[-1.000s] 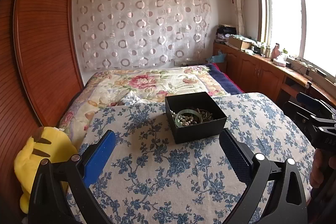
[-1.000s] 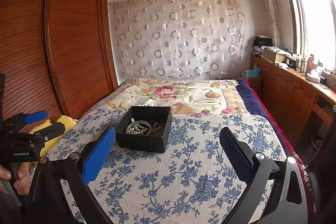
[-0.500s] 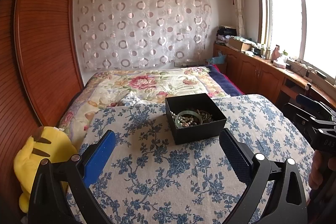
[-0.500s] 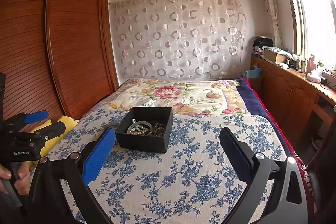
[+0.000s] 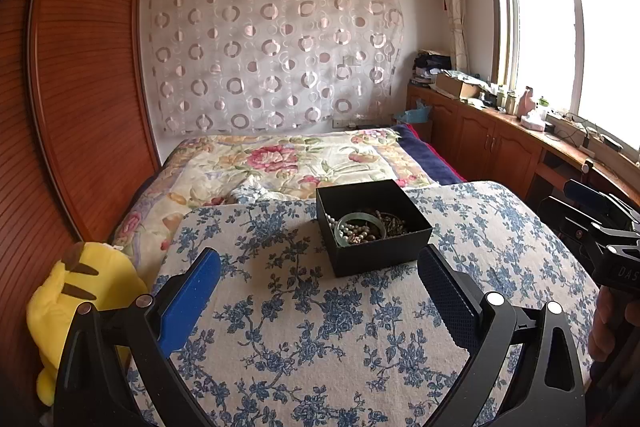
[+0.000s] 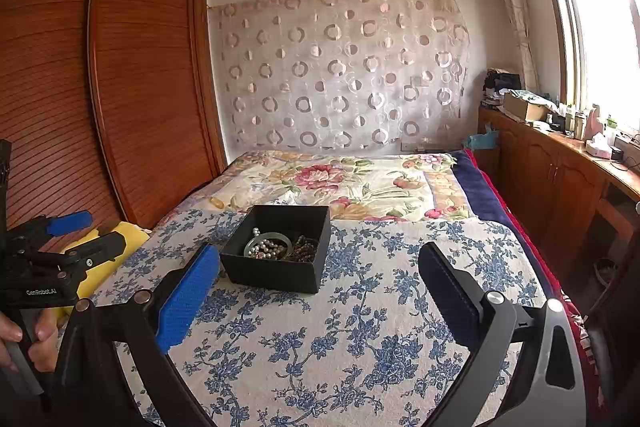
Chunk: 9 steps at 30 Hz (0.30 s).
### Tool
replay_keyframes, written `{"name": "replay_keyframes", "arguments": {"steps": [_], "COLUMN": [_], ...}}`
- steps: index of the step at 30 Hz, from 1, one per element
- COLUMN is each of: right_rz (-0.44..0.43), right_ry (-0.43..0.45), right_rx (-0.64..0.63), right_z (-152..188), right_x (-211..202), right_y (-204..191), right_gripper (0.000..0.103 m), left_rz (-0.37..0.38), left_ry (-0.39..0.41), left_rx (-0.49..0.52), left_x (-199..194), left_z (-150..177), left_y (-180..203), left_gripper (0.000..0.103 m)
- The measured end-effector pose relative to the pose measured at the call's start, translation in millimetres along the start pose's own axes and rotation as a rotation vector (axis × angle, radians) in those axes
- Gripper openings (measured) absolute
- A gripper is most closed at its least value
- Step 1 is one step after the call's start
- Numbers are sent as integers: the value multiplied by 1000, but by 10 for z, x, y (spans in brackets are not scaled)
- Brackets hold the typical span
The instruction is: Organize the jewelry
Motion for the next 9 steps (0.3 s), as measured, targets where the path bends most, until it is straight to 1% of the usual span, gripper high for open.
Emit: {"name": "replay_keyframes", "arguments": {"steps": [9], "right_rz": [1], "right_ry": [1], "right_rx": [0], "right_z": [3], "right_x": [1], "right_y": [1], "right_gripper": [100], "left_rz": [3], "left_ry": [1], "left_rx": [-1], "left_x": [-13], "left_z": [-35], "left_y": [0], "left_gripper": [95]}}
Point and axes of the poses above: each gripper's, at about its wrist camera, not at the fingertips, and x roughly the way its jaws point, y to its right, z to its underside, the point moved 5 cm from there along x, roughly the way its jaws point, and after that the axes turned 13 degrees about z, right-handed, at the moved point
